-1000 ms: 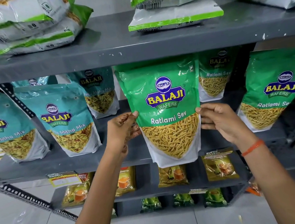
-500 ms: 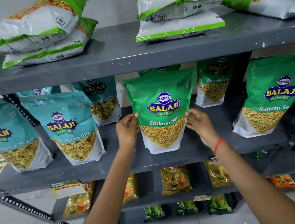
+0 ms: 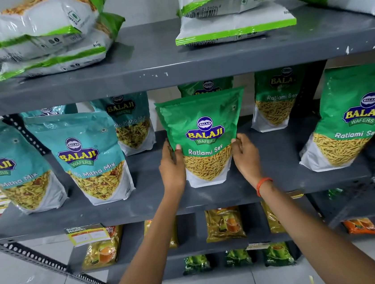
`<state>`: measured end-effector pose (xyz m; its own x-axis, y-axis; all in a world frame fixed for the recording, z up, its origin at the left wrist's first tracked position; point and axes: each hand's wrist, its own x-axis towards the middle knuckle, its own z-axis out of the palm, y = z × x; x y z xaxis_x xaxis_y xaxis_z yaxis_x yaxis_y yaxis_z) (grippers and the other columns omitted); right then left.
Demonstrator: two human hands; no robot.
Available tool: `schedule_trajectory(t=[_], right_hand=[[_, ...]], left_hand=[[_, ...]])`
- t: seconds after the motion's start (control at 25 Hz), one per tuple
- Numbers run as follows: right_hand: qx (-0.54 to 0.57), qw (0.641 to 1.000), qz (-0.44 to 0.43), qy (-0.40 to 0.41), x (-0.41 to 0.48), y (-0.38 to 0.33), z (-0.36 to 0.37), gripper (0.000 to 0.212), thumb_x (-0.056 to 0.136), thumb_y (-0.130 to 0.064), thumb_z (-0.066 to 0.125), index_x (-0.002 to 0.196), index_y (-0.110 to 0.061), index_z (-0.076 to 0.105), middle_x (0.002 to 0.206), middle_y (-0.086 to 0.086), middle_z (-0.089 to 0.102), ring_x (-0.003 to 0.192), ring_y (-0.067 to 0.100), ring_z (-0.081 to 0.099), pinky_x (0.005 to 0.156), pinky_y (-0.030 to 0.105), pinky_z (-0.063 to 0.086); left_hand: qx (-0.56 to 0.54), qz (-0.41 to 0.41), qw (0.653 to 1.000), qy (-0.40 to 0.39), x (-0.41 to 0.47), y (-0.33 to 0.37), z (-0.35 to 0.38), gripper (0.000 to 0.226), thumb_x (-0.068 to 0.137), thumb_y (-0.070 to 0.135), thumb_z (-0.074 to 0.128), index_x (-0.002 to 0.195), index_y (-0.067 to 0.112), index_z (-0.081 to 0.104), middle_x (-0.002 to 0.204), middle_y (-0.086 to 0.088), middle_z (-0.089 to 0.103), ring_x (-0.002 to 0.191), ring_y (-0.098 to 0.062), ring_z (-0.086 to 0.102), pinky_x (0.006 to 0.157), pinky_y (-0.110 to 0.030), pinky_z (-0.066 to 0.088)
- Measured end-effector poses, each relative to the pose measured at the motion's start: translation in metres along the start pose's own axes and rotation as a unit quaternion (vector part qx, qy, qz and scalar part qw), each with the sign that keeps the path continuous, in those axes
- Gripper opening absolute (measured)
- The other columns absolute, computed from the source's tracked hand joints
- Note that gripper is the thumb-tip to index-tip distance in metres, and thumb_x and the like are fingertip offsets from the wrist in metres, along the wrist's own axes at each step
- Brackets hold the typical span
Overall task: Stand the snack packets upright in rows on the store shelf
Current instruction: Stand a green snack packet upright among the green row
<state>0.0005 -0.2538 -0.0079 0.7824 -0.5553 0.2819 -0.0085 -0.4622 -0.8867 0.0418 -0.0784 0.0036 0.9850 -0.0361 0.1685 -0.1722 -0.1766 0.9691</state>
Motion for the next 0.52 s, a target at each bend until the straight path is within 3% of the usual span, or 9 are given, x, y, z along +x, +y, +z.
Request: schedule_trajectory(t=[0.08,0.16,0.28,0.4,0.52], right_hand=[[-0.027,0.998,-0.06,0.011,-0.005,-0.008,-0.004,0.032,0.097,-0.016,0.041,0.126,-0.004,0.048,0.125,0.013,0.059,0.118,0.028,0.053,0.09,0.024,0.041],[-0.057,0.988,-0.139,0.038,-0.007,-0.018,-0.013,0.04,0.097,-0.017,0.041,0.135,-0.005,0.04,0.142,0.015,0.044,0.133,0.026,0.037,0.11,0.03,0.03],[-0.094,0.969,-0.221,0.065,-0.002,-0.025,-0.038,0.044,0.097,-0.016,0.041,0.139,-0.005,0.035,0.15,0.016,0.033,0.141,0.028,0.027,0.117,0.036,0.023],[-0.103,0.948,-0.277,0.115,0.005,-0.006,-0.081,0.045,0.096,-0.014,0.043,0.14,-0.004,0.033,0.152,0.02,0.029,0.143,0.031,0.024,0.118,0.045,0.024],[-0.133,0.933,-0.289,0.169,0.009,0.03,-0.125,0.053,0.094,-0.011,0.047,0.142,-0.004,0.025,0.152,0.022,0.025,0.145,0.032,0.018,0.117,0.052,0.023]], left_hand=[[0.093,0.09,0.991,0.036,-0.019,0.007,0.013,0.063,0.097,0.031,0.042,0.148,0.01,0.013,0.157,-0.009,0.022,0.144,-0.02,0.024,0.116,-0.036,0.027],[0.188,0.218,0.955,0.064,-0.037,0.017,0.032,0.064,0.097,0.028,0.042,0.148,0.008,0.009,0.159,-0.009,0.007,0.147,-0.02,0.01,0.119,-0.035,0.015],[0.209,0.283,0.936,0.03,-0.056,0.033,0.072,0.059,0.097,0.022,0.041,0.147,0.012,0.01,0.155,-0.003,0.006,0.146,-0.017,0.011,0.119,-0.041,0.018],[0.195,0.29,0.937,0.012,-0.07,0.043,0.124,0.055,0.097,0.021,0.039,0.146,0.009,0.018,0.155,-0.002,0.011,0.144,-0.013,0.014,0.118,-0.042,0.021],[0.164,0.27,0.948,-0.039,-0.081,0.045,0.179,0.057,0.097,0.024,0.038,0.147,0.021,0.009,0.155,0.004,0.013,0.144,-0.006,0.012,0.119,-0.039,0.022]])
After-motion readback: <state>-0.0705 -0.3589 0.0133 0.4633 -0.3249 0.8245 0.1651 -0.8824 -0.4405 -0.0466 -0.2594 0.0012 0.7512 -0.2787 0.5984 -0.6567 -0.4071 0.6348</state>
